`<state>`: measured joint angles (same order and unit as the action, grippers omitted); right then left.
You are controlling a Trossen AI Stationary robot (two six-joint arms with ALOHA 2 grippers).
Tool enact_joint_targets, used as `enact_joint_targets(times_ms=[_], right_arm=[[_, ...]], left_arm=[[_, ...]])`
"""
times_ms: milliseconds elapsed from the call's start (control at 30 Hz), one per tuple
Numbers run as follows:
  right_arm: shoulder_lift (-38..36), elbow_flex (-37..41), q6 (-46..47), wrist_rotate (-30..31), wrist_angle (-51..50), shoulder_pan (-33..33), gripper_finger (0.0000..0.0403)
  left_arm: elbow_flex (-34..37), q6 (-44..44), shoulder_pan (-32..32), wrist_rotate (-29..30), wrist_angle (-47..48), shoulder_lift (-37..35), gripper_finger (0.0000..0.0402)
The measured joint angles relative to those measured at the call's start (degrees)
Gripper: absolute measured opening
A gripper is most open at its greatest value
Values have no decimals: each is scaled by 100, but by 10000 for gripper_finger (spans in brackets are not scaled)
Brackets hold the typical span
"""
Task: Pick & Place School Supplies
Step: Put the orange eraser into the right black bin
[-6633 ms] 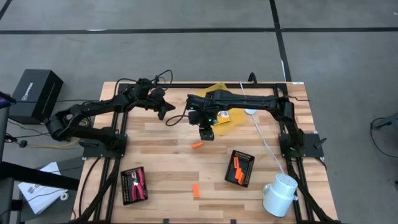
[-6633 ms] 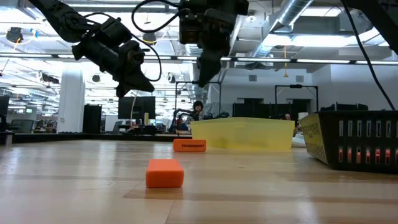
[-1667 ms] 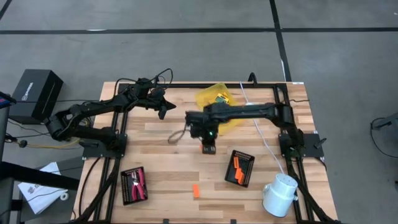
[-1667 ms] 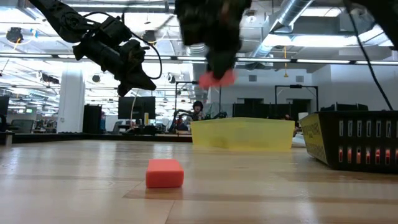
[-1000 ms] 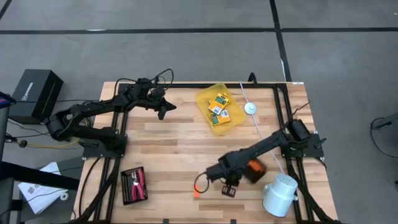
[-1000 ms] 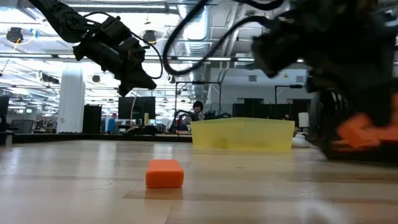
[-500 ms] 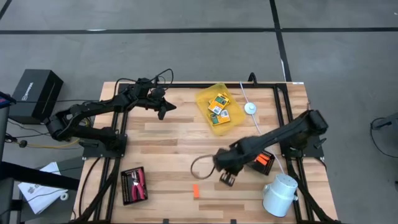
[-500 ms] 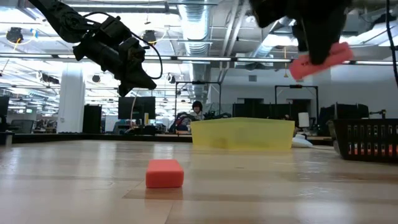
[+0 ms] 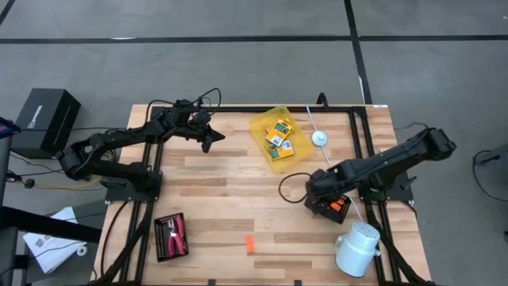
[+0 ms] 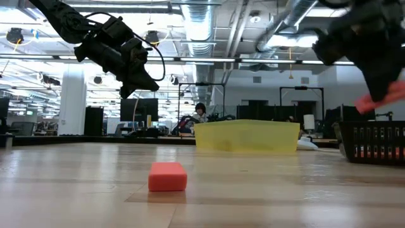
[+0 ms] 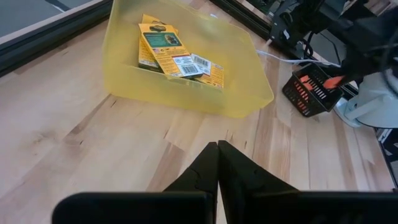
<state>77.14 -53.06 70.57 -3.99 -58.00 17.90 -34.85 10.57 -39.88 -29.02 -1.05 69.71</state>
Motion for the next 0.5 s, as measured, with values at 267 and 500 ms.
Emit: enact_joint_targets(times_ms=[267, 500], right_arm=[[-111, 1065, 375, -105, 1020, -36, 20], [-1, 1244, 476, -80, 1227, -227, 94]], left_arm=[[0, -20, 0, 0, -1, 0, 0], [0, -18, -2, 0, -1, 0, 0]])
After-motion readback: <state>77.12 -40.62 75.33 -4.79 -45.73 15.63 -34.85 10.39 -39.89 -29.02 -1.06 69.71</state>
